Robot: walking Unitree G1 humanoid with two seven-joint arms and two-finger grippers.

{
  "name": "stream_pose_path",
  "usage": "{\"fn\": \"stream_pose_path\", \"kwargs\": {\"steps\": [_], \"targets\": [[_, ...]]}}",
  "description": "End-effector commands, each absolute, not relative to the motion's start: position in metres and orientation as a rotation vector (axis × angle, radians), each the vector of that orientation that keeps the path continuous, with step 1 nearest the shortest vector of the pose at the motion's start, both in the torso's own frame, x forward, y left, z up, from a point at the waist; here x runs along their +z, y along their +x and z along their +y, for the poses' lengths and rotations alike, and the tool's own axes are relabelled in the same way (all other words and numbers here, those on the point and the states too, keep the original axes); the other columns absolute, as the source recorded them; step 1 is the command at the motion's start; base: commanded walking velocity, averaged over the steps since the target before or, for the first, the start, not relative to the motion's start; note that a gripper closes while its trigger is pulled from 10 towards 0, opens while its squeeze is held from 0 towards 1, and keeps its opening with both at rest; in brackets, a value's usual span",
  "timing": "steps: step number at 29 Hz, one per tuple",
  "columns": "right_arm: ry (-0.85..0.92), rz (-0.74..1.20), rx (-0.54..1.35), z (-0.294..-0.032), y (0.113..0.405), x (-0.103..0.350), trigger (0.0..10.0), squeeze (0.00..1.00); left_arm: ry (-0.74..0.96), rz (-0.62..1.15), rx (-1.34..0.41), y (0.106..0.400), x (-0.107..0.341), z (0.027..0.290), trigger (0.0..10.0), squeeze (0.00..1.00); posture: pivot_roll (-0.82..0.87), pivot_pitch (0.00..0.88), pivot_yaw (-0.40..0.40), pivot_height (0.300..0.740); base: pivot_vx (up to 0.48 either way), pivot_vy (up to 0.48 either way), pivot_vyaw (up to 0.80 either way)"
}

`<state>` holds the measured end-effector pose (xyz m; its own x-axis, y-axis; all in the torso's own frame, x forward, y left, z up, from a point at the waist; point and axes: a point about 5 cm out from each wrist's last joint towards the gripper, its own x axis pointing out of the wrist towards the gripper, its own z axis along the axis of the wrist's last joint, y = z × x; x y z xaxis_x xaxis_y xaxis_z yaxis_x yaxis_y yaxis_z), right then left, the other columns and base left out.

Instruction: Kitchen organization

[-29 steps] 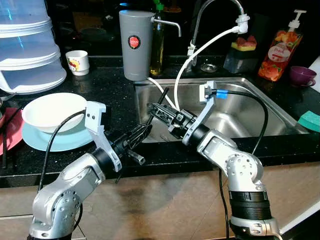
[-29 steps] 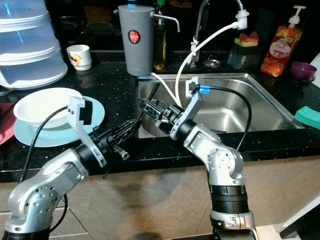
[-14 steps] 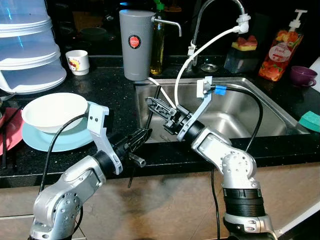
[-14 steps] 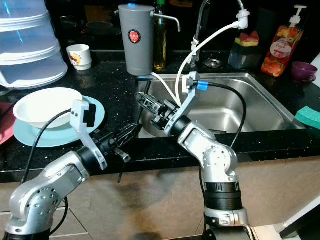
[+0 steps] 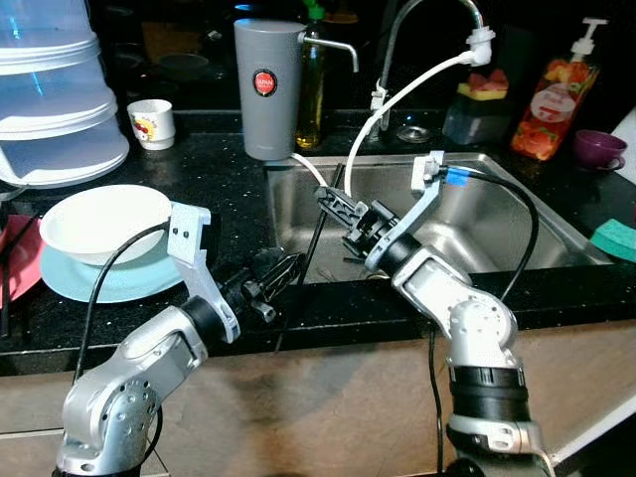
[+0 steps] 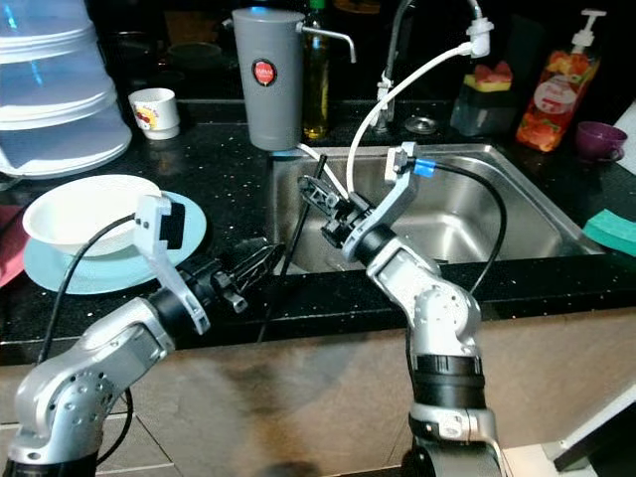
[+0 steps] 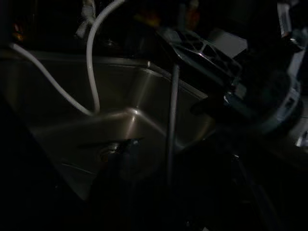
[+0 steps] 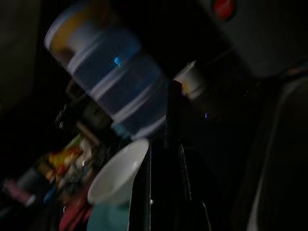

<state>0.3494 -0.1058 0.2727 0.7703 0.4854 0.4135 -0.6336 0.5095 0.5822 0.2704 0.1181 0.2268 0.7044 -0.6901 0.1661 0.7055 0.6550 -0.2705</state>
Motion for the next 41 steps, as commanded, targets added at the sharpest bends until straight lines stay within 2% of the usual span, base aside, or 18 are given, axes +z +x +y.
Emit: {"fn": "stream_pose_path", "kwargs": {"steps": [1,5,6,13,14,15,18,22,25,27,29,30,32,34,36,37,38,41], "targets": [[0.806,-0.244,0.602,-0.117,0.354,0.273,0.0,0.00,-0.316,-0.047,-0.778,0.271,0.226,0.120,10.0,1.00,0.06,0.055,-0.019,0.740,0.000,0.000,0.00],[0.897,-0.392,0.444,-0.148,0.370,0.293,0.0,0.00,-0.291,-0.046,-0.735,0.273,0.227,0.126,10.0,1.00,0.06,0.055,-0.022,0.740,0.000,0.000,0.00],[0.910,-0.428,0.411,-0.155,0.373,0.298,0.0,0.00,-0.285,-0.043,-0.728,0.274,0.226,0.127,10.0,0.00,0.06,0.057,-0.022,0.740,0.000,0.000,0.00],[0.809,-0.594,0.171,-0.184,0.383,0.314,0.0,0.00,-0.250,-0.027,-0.704,0.273,0.224,0.133,10.0,0.00,0.06,0.061,-0.023,0.740,0.000,0.000,0.00],[0.648,-0.607,0.128,-0.178,0.387,0.313,0.0,0.00,-0.190,-0.016,-0.691,0.274,0.222,0.133,10.0,0.00,0.06,0.064,-0.024,0.740,0.000,0.000,0.00],[0.648,-0.607,0.128,-0.178,0.387,0.313,0.0,0.00,-0.190,-0.016,-0.691,0.274,0.222,0.133,10.0,0.00,0.06,0.064,-0.024,0.740,0.000,0.000,0.00],[0.410,-0.590,0.150,-0.151,0.391,0.298,0.0,0.00,-0.079,0.011,-0.682,0.279,0.215,0.129,10.0,0.00,0.06,0.068,-0.025,0.740,0.000,0.000,0.00],[0.308,-0.577,0.186,-0.134,0.392,0.287,0.0,0.00,-0.008,0.021,-0.687,0.283,0.211,0.126,10.0,0.00,0.06,0.069,-0.026,0.740,0.000,0.000,0.00],[0.162,-0.577,0.336,-0.096,0.388,0.267,0.3,0.00,0.154,0.000,-0.737,0.303,0.213,0.115,10.0,0.00,0.07,0.071,-0.033,0.740,0.000,0.000,0.00],[0.125,-0.574,0.356,-0.089,0.388,0.264,0.5,0.00,0.182,-0.004,-0.748,0.307,0.215,0.113,10.0,0.00,0.06,0.070,-0.030,0.740,0.000,0.000,0.00],[0.061,-0.554,0.378,-0.083,0.388,0.259,1.1,0.00,0.212,-0.009,-0.749,0.311,0.217,0.113,10.0,0.00,0.06,0.070,-0.030,0.740,0.000,0.000,0.00],[-0.014,-0.522,0.395,-0.077,0.389,0.252,2.3,0.00,0.231,-0.016,-0.743,0.315,0.219,0.114,10.0,0.00,0.06,0.069,-0.031,0.740,0.000,0.000,0.00],[-0.073,-0.485,0.409,-0.074,0.390,0.245,2.5,0.00,0.242,-0.025,-0.734,0.318,0.221,0.115,10.0,0.00,0.06,0.070,-0.031,0.740,0.000,0.000,0.00],[-0.163,-0.418,0.416,-0.070,0.392,0.231,5.7,0.00,0.237,-0.043,-0.728,0.322,0.224,0.116,10.0,0.00,0.06,0.069,-0.034,0.740,0.000,0.000,0.00],[-0.190,-0.391,0.412,-0.070,0.393,0.225,5.7,0.00,0.222,-0.050,-0.738,0.322,0.225,0.115,10.0,0.00,0.06,0.069,-0.034,0.740,0.000,0.000,0.00],[-0.222,-0.359,0.397,-0.072,0.394,0.219,9.1,0.00,0.204,-0.055,-0.752,0.322,0.226,0.113,10.0,0.00,0.06,0.069,-0.034,0.740,0.000,0.000,0.00],[-0.250,-0.327,0.376,-0.075,0.396,0.214,10.0,0.00,0.192,-0.053,-0.764,0.321,0.226,0.112,10.0,0.00,0.06,0.069,-0.034,0.740,0.000,0.000,0.00],[-0.263,-0.304,0.342,-0.080,0.397,0.211,10.0,0.00,0.188,-0.053,-0.771,0.320,0.226,0.111,10.0,0.00,0.06,0.069,-0.034,0.740,0.000,0.000,0.00]]}}
